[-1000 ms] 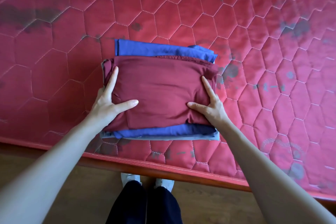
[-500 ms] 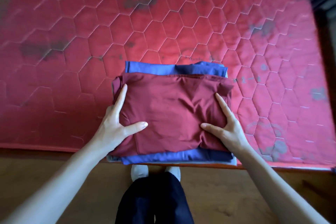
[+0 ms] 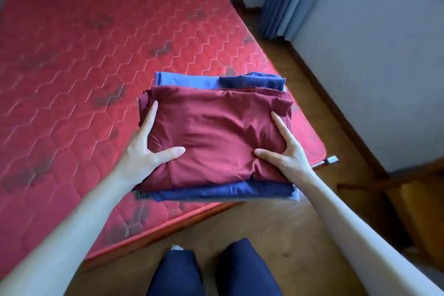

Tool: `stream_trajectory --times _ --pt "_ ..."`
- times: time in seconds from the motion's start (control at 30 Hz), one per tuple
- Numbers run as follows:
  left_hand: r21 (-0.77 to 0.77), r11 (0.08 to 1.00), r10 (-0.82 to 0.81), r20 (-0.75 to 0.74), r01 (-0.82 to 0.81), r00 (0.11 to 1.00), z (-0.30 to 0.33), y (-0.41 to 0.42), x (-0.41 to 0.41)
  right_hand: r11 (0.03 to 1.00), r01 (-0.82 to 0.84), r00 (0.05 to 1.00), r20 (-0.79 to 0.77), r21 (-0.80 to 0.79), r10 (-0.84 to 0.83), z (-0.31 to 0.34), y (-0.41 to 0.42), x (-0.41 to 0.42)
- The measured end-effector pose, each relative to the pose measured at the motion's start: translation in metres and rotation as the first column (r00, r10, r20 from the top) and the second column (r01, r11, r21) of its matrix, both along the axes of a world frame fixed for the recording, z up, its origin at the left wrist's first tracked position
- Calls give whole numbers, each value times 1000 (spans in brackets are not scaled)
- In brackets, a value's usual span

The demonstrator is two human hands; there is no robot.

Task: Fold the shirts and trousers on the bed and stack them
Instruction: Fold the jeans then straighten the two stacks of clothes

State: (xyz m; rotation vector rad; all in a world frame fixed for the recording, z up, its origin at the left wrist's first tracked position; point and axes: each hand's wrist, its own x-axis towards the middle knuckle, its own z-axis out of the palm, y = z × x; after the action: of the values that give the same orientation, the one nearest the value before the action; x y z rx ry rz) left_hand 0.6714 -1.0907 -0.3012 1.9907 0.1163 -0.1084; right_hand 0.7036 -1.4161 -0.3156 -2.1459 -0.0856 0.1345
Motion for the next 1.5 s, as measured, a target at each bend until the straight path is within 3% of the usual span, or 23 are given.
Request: stream_trajectory --times 0.33,0.67,0.97,1.5 --pt "-32 968 -236 246 251 940 115 -169 38 976 191 962 179 103 -207 130 -172 -32" --pt "-82 945 -276 316 316 908 166 -385 29 955 252 933 223 157 -283 188 -380 -67" --pt "-67 928 -332 294 366 896 169 -482 82 944 310 920 215 112 -327 191 -476 -37" --pt "-33 916 -382 232 400 895 156 -588 270 920 384 899 196 80 -392 170 -577 139"
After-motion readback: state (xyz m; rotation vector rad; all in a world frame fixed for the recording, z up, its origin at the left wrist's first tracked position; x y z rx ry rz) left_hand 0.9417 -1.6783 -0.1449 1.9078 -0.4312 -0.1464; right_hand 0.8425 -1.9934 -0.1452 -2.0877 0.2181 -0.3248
